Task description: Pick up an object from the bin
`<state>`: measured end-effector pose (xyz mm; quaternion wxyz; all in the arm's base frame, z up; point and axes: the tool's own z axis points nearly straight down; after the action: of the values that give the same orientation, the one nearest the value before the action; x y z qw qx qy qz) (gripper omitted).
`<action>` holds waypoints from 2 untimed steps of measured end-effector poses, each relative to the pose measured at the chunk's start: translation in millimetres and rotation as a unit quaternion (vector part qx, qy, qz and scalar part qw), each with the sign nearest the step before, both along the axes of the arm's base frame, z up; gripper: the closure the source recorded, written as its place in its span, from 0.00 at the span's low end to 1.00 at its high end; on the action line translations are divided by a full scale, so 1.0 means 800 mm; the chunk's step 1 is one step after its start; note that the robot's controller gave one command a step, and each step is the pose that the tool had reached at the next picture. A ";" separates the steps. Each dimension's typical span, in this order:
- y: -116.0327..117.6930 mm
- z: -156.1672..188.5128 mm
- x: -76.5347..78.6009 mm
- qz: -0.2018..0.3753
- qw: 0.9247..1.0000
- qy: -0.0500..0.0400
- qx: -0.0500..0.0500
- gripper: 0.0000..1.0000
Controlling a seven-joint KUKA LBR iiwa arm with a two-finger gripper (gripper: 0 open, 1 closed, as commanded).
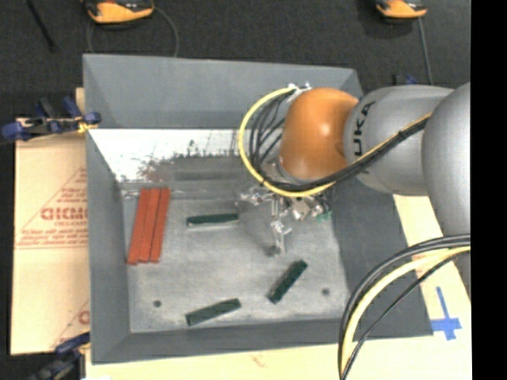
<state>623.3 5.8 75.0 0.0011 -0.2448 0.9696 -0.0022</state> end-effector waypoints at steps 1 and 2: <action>0.089 -0.005 -0.010 -0.024 1.000 0.000 0.004 0.00; 0.085 -0.005 -0.010 -0.026 1.000 0.000 0.004 1.00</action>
Offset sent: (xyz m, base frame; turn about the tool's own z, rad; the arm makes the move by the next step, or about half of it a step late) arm -0.0089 0.0671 -0.0050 0.0513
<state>615.6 73.4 71.1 0.0019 -0.2195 0.9756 0.0012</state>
